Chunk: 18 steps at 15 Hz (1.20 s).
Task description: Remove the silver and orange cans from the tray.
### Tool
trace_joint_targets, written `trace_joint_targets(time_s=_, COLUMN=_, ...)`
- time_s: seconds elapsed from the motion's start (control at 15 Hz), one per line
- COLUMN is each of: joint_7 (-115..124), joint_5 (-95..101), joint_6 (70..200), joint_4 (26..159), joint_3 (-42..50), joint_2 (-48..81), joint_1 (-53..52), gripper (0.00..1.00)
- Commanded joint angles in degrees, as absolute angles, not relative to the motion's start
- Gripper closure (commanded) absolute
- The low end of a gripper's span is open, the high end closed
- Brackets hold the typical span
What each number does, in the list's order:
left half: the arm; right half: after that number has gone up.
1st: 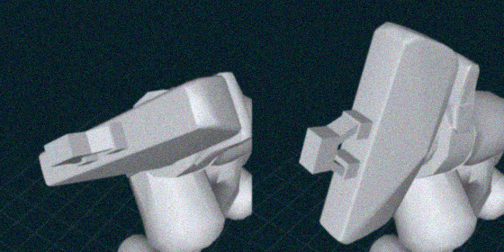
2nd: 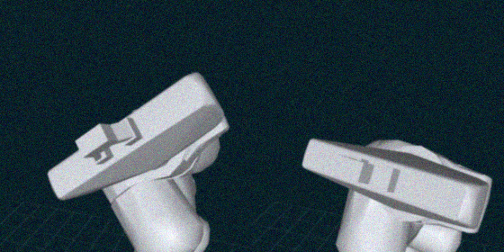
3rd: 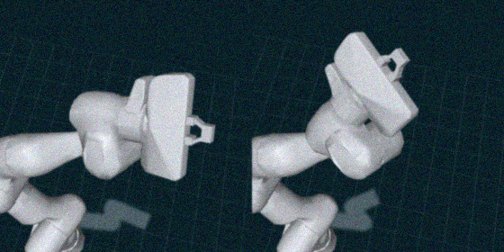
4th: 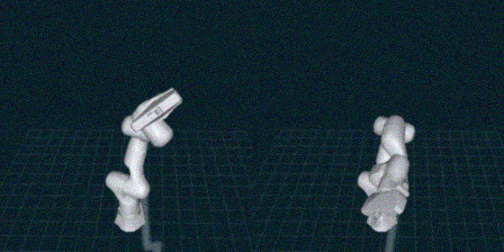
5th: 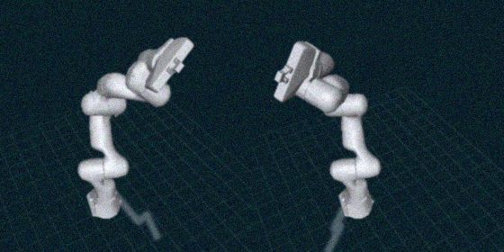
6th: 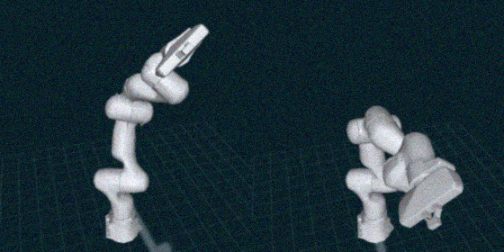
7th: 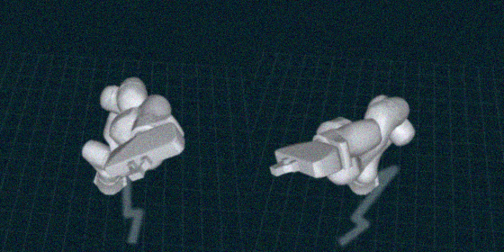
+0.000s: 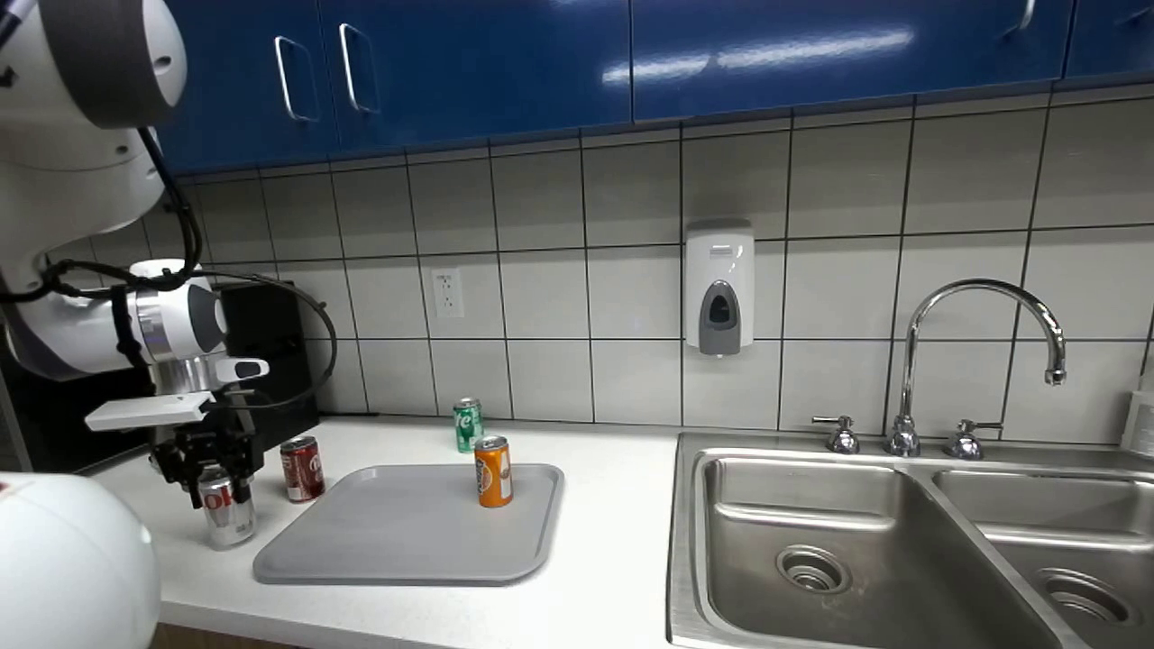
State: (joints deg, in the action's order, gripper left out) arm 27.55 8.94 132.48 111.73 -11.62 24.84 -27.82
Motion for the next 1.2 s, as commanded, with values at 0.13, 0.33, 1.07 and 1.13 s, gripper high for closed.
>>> trace_joint_targets(time_s=0.13, joint_7=27.76, joint_5=7.83, joint_6=130.61, joint_4=108.98, joint_3=-11.58, joint_2=26.03, joint_1=-28.03, gripper=0.62)
trace_joint_targets(time_s=0.33, joint_7=27.62, joint_5=7.57, joint_6=130.67, joint_4=108.74, joint_3=-11.56, joint_2=26.42, joint_1=-27.98, gripper=0.62)
trace_joint_targets(time_s=1.07, joint_7=26.88, joint_5=6.65, joint_6=129.98, joint_4=109.56, joint_3=-11.87, joint_2=22.15, joint_1=-27.49, gripper=0.0)
trace_joint_targets(time_s=1.13, joint_7=26.87, joint_5=6.71, joint_6=130.1, joint_4=109.92, joint_3=-11.85, joint_2=21.3, joint_1=-27.34, gripper=0.0)
